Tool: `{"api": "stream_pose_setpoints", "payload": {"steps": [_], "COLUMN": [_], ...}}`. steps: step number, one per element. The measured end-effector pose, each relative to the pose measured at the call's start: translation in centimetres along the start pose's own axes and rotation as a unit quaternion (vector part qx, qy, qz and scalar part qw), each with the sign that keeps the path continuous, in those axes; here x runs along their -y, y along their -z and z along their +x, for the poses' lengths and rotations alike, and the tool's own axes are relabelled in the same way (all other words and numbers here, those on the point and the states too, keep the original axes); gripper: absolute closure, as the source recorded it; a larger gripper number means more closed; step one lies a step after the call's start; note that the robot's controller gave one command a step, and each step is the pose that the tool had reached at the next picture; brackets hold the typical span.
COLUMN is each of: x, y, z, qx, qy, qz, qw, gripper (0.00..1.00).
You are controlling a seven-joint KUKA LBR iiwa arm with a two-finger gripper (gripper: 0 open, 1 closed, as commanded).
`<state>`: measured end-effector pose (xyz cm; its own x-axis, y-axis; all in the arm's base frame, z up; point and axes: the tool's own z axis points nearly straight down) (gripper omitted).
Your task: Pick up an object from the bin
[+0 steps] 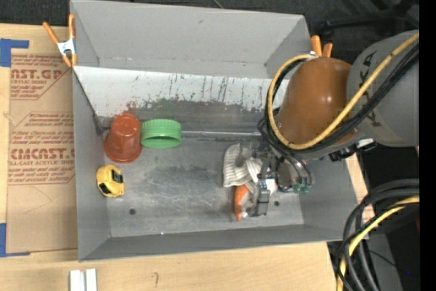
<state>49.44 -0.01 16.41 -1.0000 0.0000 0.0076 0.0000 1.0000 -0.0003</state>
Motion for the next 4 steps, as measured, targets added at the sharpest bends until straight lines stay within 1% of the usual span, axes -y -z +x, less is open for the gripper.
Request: {"api": "stream_pose_setpoints", "payload": {"steps": [1,2,3,4], "x": [0.0,0.0,-0.4,1.4], "y": [0.4,-3.3,-8.9,-8.3], "z": [-0.2,-0.6,-2.0,-2.4], "qx": [0.0039,0.0060,0.0053,0.0036], "qy": [0.000,-0.015,-0.025,-0.121], "qz": [0.000,-0.001,-0.001,-0.001], "qw": [1.0000,0.9999,0.9997,0.9927], "gripper": [0.00,0.00,0.00,1.00]}}
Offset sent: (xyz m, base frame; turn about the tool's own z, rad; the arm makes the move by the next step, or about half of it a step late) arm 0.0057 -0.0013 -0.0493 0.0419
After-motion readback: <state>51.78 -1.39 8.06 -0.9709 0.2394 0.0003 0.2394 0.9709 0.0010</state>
